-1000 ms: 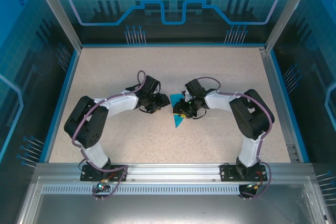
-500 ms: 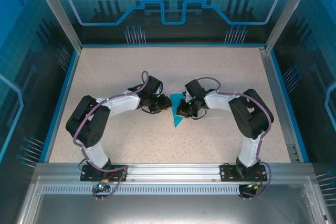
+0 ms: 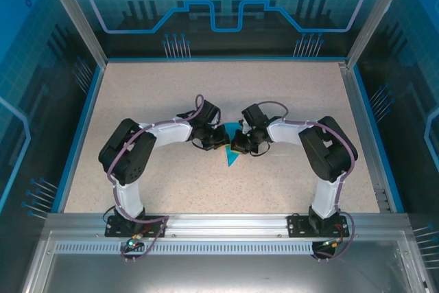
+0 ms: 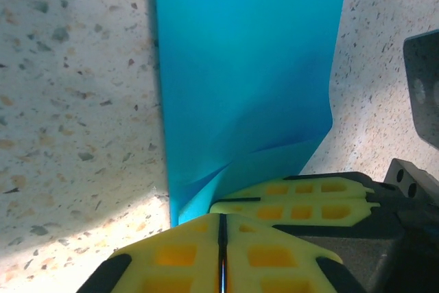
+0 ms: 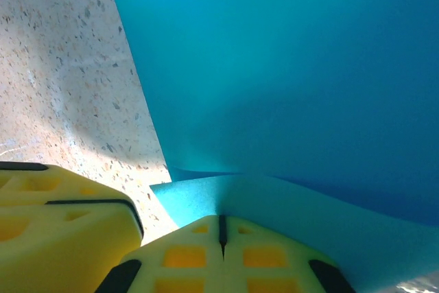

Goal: Fold a paper plane with a square sheet of paper (pick it up from the middle)
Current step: Third fold the triangle at the center of the table.

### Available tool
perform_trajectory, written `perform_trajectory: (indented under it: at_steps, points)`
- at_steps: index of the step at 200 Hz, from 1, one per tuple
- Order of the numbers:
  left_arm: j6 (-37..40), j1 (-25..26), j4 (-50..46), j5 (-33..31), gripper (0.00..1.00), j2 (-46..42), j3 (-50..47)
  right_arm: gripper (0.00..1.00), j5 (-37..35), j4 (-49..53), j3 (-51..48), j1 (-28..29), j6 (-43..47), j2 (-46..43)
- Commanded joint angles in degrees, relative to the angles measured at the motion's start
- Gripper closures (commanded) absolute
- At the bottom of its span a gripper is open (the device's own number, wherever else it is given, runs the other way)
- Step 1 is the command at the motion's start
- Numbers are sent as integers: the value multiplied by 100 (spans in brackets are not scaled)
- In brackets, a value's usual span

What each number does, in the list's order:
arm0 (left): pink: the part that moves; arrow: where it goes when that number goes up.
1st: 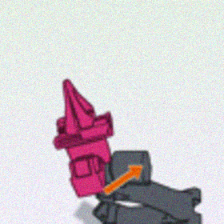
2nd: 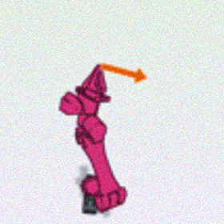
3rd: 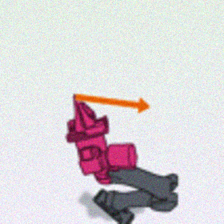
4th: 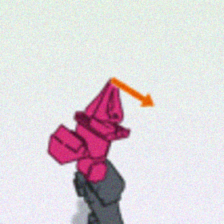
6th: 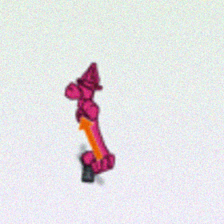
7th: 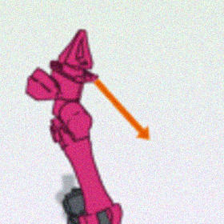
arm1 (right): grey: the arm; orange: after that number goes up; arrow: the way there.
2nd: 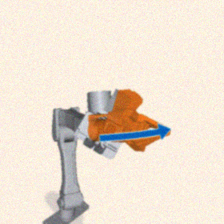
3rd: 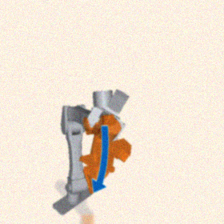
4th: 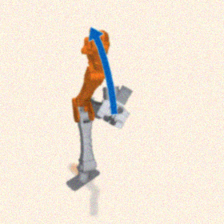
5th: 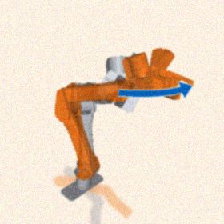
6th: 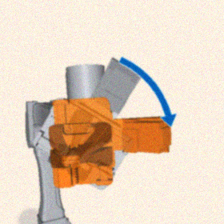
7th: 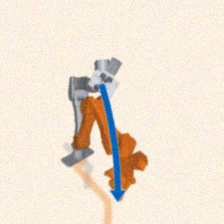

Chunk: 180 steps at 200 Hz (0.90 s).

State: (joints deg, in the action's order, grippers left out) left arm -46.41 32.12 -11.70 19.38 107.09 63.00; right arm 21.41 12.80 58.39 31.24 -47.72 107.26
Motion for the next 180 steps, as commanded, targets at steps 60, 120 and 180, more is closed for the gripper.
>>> perform_trajectory:
  at_steps: [60, 120, 180]
  points:
    - [167, 49, -381, 31, 95, 345, 264, 100, -120, 219, -56, 48, -43, 68]
    - [262, 75, -629, -190, 96, 506, 284, 100, 56, -96, -84, 31, -79, -129]
    - [381, 108, -977, -504, 97, 603, 418, 100, 99, -331, -251, -66, 258, -595]
